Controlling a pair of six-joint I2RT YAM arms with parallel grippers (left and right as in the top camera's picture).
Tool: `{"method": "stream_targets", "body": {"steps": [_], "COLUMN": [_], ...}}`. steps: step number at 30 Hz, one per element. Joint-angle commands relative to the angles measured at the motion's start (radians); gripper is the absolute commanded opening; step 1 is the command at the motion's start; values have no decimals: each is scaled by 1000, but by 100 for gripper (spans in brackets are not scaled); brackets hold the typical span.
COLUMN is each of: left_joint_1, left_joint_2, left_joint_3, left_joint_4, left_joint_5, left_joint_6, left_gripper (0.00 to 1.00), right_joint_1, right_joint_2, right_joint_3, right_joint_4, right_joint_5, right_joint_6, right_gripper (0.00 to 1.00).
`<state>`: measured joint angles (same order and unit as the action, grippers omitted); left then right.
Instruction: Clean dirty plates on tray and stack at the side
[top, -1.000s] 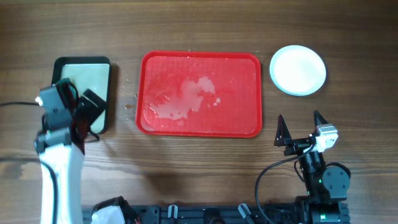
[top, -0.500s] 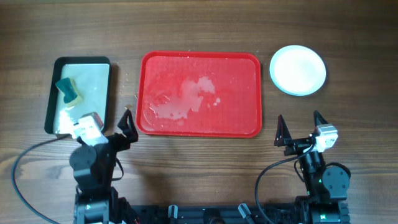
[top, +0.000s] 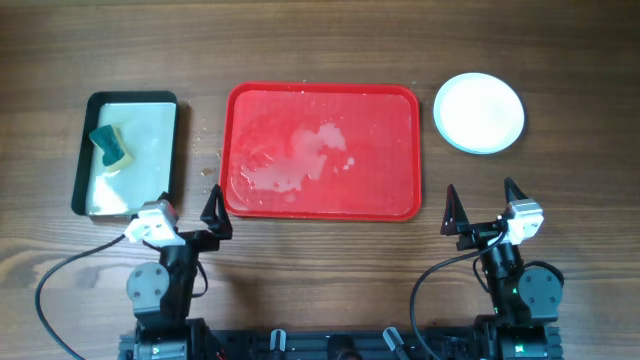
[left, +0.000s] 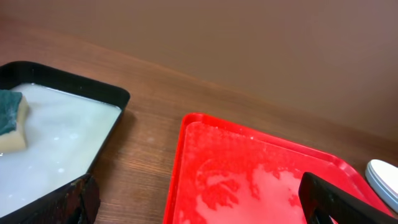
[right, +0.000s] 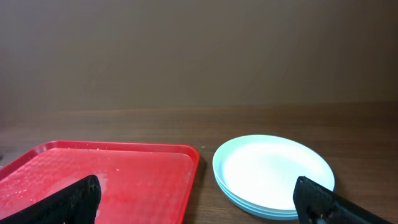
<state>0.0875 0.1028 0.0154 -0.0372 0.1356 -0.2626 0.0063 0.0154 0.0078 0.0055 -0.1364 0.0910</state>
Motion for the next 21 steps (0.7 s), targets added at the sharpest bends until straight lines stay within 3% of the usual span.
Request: {"method": "stream_targets", "body": {"steps": [1, 10, 21], "left_joint_1": [-27, -86, -87], "left_joint_2": [-39, -71, -100], "left_joint_3": [-10, -10, -10], "left_joint_4": [1, -34, -39], "left_joint_5": [-41, -43, -85], "left_joint_6": [42, 286, 316], "left_gripper": [100, 100, 100], "right_joint_1": [6, 6, 6], "right_joint_2": [-5, -5, -5], "right_joint_3": [-3, -3, -3], "right_joint_4": [3, 3, 3], "right_joint_5": [9, 10, 10], "right_joint_6": [-10, -10, -11], "right_gripper": [100, 100, 100]}}
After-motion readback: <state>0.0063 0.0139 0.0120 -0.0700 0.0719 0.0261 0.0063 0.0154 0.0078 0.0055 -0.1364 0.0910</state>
